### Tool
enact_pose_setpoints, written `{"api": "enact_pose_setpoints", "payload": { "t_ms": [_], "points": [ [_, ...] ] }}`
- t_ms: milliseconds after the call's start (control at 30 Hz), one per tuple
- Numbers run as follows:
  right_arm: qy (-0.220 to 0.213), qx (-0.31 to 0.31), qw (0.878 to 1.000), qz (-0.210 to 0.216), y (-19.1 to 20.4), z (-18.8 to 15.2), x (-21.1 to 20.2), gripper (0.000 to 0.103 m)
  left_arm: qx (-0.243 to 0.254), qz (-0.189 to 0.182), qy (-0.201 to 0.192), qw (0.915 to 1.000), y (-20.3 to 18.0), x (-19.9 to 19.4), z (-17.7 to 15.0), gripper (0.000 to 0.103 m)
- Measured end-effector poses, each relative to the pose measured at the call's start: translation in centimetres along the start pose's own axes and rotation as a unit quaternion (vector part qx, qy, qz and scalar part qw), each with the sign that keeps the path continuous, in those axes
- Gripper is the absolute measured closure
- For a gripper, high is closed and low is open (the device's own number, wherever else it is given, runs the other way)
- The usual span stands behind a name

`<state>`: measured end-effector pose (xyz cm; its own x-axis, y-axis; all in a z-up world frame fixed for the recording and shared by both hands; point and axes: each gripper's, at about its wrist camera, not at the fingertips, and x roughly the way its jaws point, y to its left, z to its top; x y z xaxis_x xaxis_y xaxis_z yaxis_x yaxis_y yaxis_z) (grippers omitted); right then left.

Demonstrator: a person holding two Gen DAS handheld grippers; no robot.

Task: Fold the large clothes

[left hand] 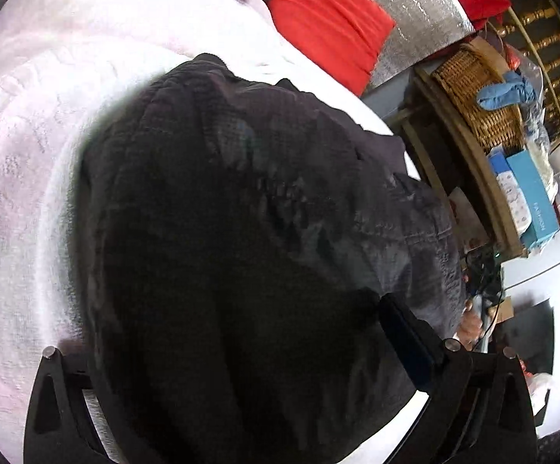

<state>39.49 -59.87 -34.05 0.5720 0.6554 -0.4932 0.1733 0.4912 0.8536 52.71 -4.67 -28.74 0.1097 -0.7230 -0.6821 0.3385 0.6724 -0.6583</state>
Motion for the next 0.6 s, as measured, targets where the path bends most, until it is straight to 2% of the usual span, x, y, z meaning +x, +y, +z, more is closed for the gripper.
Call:
{"api": "enact_pose_setpoints", "payload": {
  "t_ms": [33, 100, 200, 300, 333, 433, 600],
  "points": [
    [0.015, -0.001, 1.000, 0.007, 0.4, -0.2, 1.1, 0.003, -0.008, -0.007, -0.005, 0.9999, -0.1, -0.1, 0.0, 0.002],
    [0.011, -0.031, 0.999, -0.035, 1.7, -0.7, 2.3, 0.002, -0.017, -0.022, -0.016, 0.9995, -0.2, -0.1, 0.3, 0.002],
    [-0.001, -0.016, 1.000, -0.016, 1.8, -1.0, 2.4, 0.003, -0.032, -0.036, -0.023, 0.9986, 0.4, -0.3, 0.3, 0.002],
    [-0.009, -0.015, 0.999, -0.031, 1.8, -1.3, 2.6, 0.013, -0.048, -0.037, -0.026, 0.9978, 0.9, -0.1, 0.4, 0.006],
    [-0.011, -0.017, 0.999, -0.039, 2.0, -1.3, 2.7, 0.019, -0.052, -0.035, -0.030, 0.9976, 0.9, -0.2, 0.4, 0.009],
    [-0.014, -0.020, 0.998, -0.055, 2.5, -1.4, 3.0, 0.041, -0.066, -0.009, -0.030, 0.9973, 1.5, -0.4, 0.5, 0.028],
    [-0.019, -0.016, 0.997, -0.067, 3.5, -1.5, 3.0, 0.050, -0.076, 0.012, -0.039, 0.9963, 1.1, -1.1, 0.7, 0.049]
  ]
}}
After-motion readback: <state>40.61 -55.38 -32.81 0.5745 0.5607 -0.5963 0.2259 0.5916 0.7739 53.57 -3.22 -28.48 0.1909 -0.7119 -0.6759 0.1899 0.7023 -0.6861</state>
